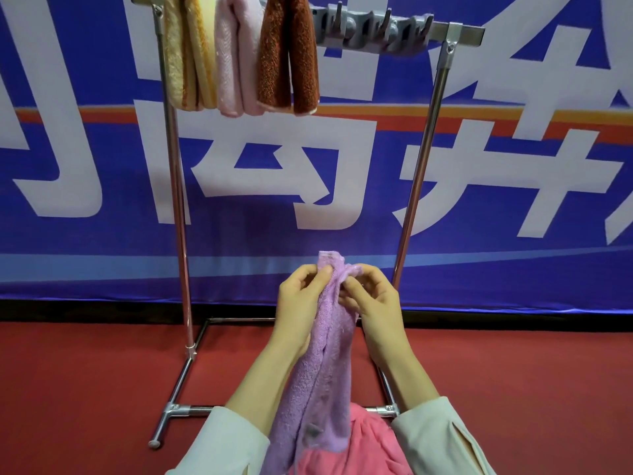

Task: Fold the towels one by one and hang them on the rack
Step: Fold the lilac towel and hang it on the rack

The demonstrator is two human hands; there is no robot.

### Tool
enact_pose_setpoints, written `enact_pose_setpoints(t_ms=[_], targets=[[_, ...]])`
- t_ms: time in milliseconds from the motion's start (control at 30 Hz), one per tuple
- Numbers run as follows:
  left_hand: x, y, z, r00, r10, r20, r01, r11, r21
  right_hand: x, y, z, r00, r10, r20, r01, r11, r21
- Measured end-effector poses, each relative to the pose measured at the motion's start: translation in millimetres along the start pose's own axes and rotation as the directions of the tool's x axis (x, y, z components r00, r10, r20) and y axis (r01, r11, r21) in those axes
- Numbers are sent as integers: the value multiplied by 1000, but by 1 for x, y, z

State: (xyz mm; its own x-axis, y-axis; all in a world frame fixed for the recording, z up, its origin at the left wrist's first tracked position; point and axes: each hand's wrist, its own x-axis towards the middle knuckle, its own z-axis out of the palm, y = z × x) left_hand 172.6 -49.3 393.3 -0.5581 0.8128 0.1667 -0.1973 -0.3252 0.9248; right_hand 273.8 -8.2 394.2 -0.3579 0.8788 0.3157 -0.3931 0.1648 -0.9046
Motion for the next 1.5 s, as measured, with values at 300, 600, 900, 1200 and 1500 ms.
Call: enact_pose_setpoints(t_ms=[300,600,900,1200,1500], targets=[[4,-4,-7,987,132,-90,-110,970,215,-1,1,-1,983,100,152,-93,994,-48],[-1,0,-5,978,171,124,-192,963,191,-2,-3,-3,997,54,63,-53,998,-18],[2,2,-12,975,95,202,-178,874,451,0,-1,-7,998,20,56,-12,990,-140],[-1,0,-13,932,107,346,-273,835,478,2,1,-10,999,28,-25,-31,990,-141],[4,4,-21,945,166,282,-282,850,446,9,2,-32,961,157,226,-46,902,-430]])
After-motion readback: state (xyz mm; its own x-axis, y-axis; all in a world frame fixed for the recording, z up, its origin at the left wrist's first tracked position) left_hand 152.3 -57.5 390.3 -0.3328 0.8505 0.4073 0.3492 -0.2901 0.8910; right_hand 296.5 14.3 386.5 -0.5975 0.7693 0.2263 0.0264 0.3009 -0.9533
